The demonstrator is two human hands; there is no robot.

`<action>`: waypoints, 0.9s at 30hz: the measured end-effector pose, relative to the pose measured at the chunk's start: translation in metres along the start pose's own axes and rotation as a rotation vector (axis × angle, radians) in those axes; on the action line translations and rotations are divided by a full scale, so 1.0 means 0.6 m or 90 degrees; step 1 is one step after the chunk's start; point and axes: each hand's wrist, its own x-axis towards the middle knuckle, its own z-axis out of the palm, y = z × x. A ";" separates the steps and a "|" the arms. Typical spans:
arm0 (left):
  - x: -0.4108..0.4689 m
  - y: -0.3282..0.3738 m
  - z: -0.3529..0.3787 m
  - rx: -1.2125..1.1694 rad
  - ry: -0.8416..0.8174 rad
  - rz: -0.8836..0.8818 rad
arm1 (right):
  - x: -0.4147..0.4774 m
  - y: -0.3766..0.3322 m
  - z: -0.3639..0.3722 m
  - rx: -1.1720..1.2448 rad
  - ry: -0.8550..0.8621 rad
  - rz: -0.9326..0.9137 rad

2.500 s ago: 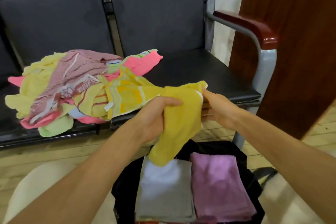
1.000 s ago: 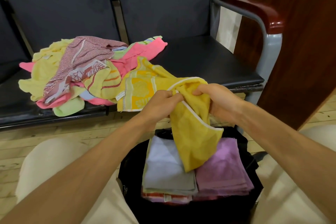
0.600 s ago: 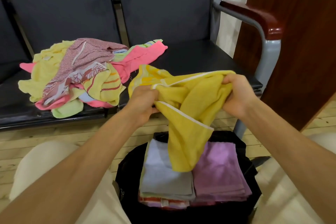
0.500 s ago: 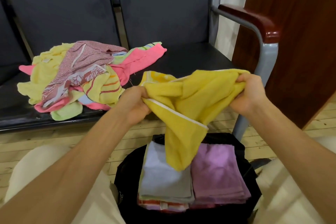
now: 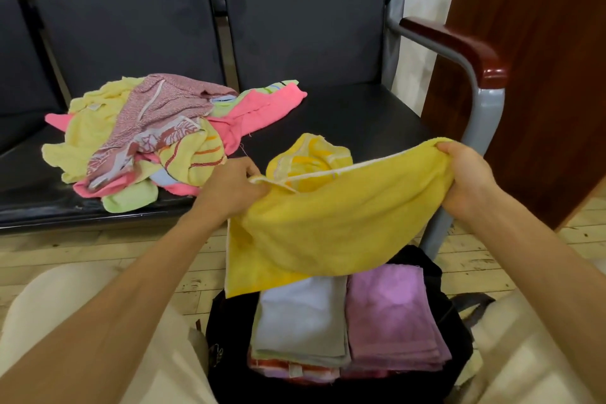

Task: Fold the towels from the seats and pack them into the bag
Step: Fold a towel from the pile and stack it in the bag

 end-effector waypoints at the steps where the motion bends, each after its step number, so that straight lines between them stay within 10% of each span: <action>1: 0.004 -0.008 0.001 0.058 -0.027 0.009 | 0.004 0.003 0.000 -0.039 -0.001 -0.003; 5: 0.006 -0.019 0.007 0.102 -0.167 -0.036 | 0.009 0.009 0.001 -0.082 -0.057 0.051; 13: -0.024 0.030 -0.019 -0.657 -0.296 -0.159 | -0.014 -0.022 -0.004 0.119 -0.199 0.095; 21: 0.004 0.145 -0.136 -0.771 -0.146 -0.080 | -0.036 -0.124 0.048 0.091 -0.245 -0.051; 27: 0.019 0.227 -0.249 -0.762 0.169 -0.056 | -0.067 -0.248 0.110 -0.080 -0.148 -0.246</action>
